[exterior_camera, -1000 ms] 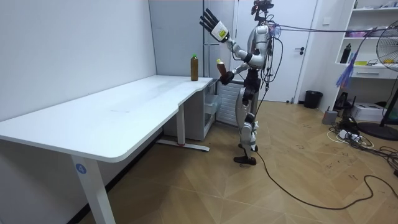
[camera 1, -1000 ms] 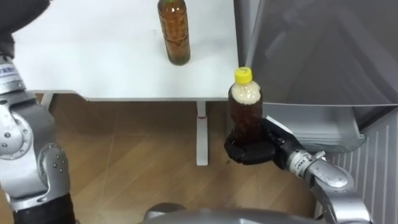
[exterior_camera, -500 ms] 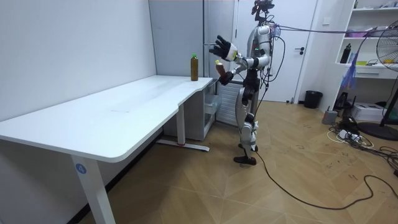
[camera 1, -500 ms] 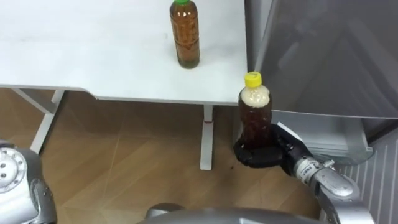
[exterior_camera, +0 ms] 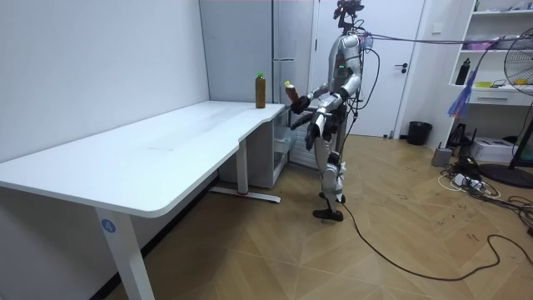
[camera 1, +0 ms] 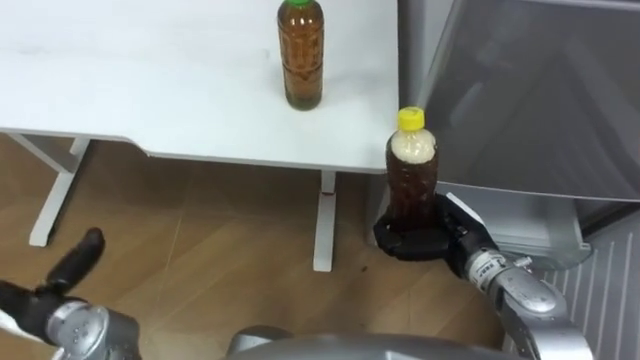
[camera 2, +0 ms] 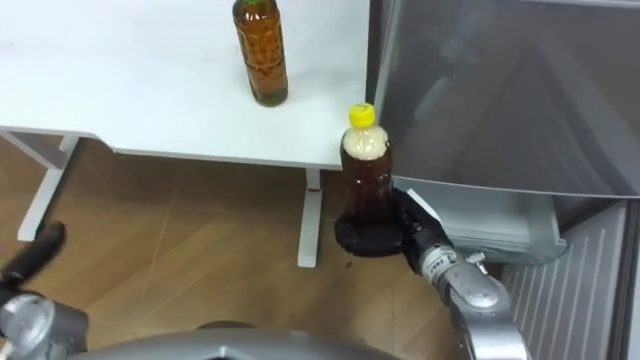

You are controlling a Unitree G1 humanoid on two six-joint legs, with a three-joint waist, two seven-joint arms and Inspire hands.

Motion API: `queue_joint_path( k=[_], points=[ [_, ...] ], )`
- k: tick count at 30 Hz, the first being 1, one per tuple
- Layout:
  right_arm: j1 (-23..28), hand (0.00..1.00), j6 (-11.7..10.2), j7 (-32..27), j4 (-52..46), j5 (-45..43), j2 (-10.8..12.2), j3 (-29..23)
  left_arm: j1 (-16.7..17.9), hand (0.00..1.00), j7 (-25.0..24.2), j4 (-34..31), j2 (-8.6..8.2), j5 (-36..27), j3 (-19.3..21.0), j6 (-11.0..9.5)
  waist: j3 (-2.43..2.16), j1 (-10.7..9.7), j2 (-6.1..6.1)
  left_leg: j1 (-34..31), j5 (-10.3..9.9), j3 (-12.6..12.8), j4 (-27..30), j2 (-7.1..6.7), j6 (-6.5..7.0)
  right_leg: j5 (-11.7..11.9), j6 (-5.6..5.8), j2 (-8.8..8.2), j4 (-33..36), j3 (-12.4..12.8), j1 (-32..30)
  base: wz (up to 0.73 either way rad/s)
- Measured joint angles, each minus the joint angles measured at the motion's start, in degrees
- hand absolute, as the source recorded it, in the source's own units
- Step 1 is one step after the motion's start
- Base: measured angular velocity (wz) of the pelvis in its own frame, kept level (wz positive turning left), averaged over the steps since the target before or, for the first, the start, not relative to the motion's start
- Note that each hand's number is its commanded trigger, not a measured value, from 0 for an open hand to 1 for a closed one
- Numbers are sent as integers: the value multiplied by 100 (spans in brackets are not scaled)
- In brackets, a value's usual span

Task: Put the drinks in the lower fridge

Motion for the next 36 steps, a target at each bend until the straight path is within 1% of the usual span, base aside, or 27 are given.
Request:
queue_joint_path(
  k=[1, 2, 3, 4, 5, 7, 8, 10, 11, 12, 13, 15, 16, 17, 19, 20, 22, 23, 24, 25, 26, 28, 29, 31, 33, 35, 36],
  points=[
    [-12, 100, 78, -61, -30, 10, -2, -3, 19, 0, -99, 358, -1, -396, -3, 87, 0, 12, 2, -8, -1, 14, -2, 8, 0, 0, 0, 1, 6, 12, -24, -6],
    [-12, 100, 104, -82, -38, 10, 1, -4, 26, 0, -148, 520, -8, -529, -2, 125, -3, 18, -2, -11, -1, 15, -3, 10, 0, 0, 0, 1, 8, 20, -49, -4],
    [-20, 100, 174, -102, -42, 16, 16, -5, 10, 0, -251, 907, -13, -686, 14, 199, -1, 31, 0, 6, -1, 25, -10, 17, 0, 0, 0, 5, 8, 44, -70, -7],
    [-20, 100, 240, -102, -41, 42, 23, -3, 74, 0, -353, 1277, -24, -858, 56, 266, 0, 43, 10, 21, -3, 61, -15, 21, -3, 0, 0, 12, 8, 87, -81, -10],
    [-20, 100, 264, -98, -41, 66, 22, 3, 102, 0, -408, 1455, -34, -935, 58, 291, 4, 54, 25, 16, -3, 79, -21, 23, -3, 0, 0, 14, 8, 101, -85, -12],
    [-18, 100, 364, -98, -62, 68, 40, 0, 202, 0, -692, 2080, -76, -1237, 98, 502, 2, 26, 77, -8, -4, 116, -48, 21, -1, 0, 0, 13, 12, 157, -118, -9],
    [-18, 100, 418, -97, -77, 66, 53, 1, 197, 0, -748, 2239, -75, -1269, 110, 557, -2, 16, 82, -21, -4, 120, -51, 19, -1, 0, 0, 13, 15, 161, -131, -4],
    [-19, 100, 561, -96, -107, 66, 50, 14, 181, 0, -985, 2657, -74, -1454, 273, 786, -6, 6, 93, -101, -3, 118, -29, 10, -1, 1, -2, 14, 23, 170, -162, 0],
    [-18, 100, 595, -93, -107, 66, 42, 17, 185, 0, -1035, 2739, -75, -1462, 309, 843, -9, 4, 93, -101, -3, 130, -29, 8, -1, 1, -2, 13, 24, 171, -164, 0],
    [-18, 100, 674, -81, -106, 67, 23, 29, 183, 0, -1135, 2901, -75, -1457, 331, 963, -20, 0, 87, -97, -3, 134, -29, 8, -1, 1, -2, 10, 23, 165, -163, 0],
    [-18, 100, 714, -71, -103, 67, -18, 68, 183, 0, -1229, 2969, -76, -1439, 323, 1079, -19, -9, 93, -98, -3, 135, -29, 9, -1, 1, -1, 9, 19, 159, -161, 0],
    [-14, 100, 768, -28, -101, 65, -83, 133, 173, 0, -1398, 3038, -73, -1405, 317, 1219, -25, -11, 78, -96, -3, 144, -33, 8, -1, 1, -1, 15, 19, 187, -165, 0],
    [-14, 100, 792, -25, -101, 67, -89, 154, 161, 0, -1521, 3085, -73, -1300, 302, 1312, -26, -52, 59, -106, -3, 134, -29, 8, -1, 1, -1, 15, 17, 178, -166, 0],
    [-14, 100, 808, -21, -100, 67, -83, 156, 149, 0, -1596, 3122, -73, -1199, 300, 1358, -22, -85, 39, -111, -3, 139, -29, 8, -1, 1, -1, 16, 14, 176, -167, 4],
    [-15, 100, 842, 28, -82, 50, -43, 156, 18, 0, -1880, 3346, -71, -587, 292, 1546, -19, -190, 24, -131, -3, 148, -27, 9, -1, 1, -2, 16, 10, 174, -182, 0],
    [-13, 100, 850, 35, -70, 50, -31, 156, -15, 0, -1957, 3385, -71, -461, 276, 1599, -19, -214, 10, -132, -3, 149, -26, 9, -1, 1, -2, 16, 11, 176, -185, -3],
    [-11, 100, 930, 98, -55, 49, -11, 157, -118, 0, -2213, 3492, -77, -164, 193, 1776, -18, -294, -15, -131, -3, 201, -30, 12, -1, 1, -1, 16, 18, 190, -211, -9],
    [-11, 100, 938, 111, -47, 55, -10, 161, -139, 0, -2267, 3478, -75, -90, 172, 1821, -17, -312, -21, -137, -4, 215, -31, 15, -1, 1, -1, 18, 23, 199, -226, -11],
    [-11, 100, 938, 130, 0, 76, -10, 165, -204, 0, -2346, 3472, -64, 123, 46, 1871, -15, -334, -27, -160, -4, 229, -32, 17, -2, 2, -2, 23, 24, 228, -252, -7],
    [-12, 100, 938, 129, 98, 78, -2, 166, -294, 0, -2423, 3466, -57, 387, -54, 1921, -26, -365, -68, -170, -4, 233, -31, 16, -1, 3, -2, 26, 27, 269, -264, -3],
    [-6, 100, 945, 129, 139, 61, 6, 166, -332, 0, -2473, 3468, -56, 544, -93, 1941, -28, -381, -75, -171, -4, 231, -30, 15, -1, 4, -2, 26, 26, 270, -262, 0],
    [2, 100, 958, 96, 242, -21, 50, 163, -429, 0, -2629, 3435, -58, 1187, -247, 1960, -29, -520, -90, -186, -4, 225, -27, 13, -1, 4, -2, 25, 24, 249, -265, 0],
    [1, 100, 958, 72, 251, -29, 56, 160, -453, 0, -2654, 3433, -57, 1345, -288, 1959, -28, -560, -90, -189, -5, 226, -26, 13, 0, 4, -2, 26, 23, 237, -266, 0],
    [-7, 100, 949, -62, 304, -35, 84, 96, -619, 0, -2695, 3401, -55, 1950, -535, 1961, -27, -711, -55, -191, -5, 230, -21, 13, 1, 6, 0, 26, 25, 244, -270, 0],
    [-11, 100, 932, -157, 367, -31, 60, 88, -737, 0, -2753, 3321, -49, 2261, -708, 1960, -20, -781, -24, -194, -5, 229, -22, 16, 1, 7, -1, 27, 34, 238, -276, 0],
    [-12, 100, 913, -220, 479, -31, 58, 90, -851, 0, -2855, 3291, -49, 2464, -778, 1954, -26, -801, -3, -192, -6, 230, -21, 21, 0, 7, -2, 33, 41, 239, -277, 0],
    [-13, 100, 874, -245, 588, -16, 58, 90, -916, 0, -2904, 3209, -48, 2559, -909, 1938, -33, -831, 3, -197, -6, 229, -19, 21, 0, 8, -3, 32, 43, 233, -283, 0]
  ],
)
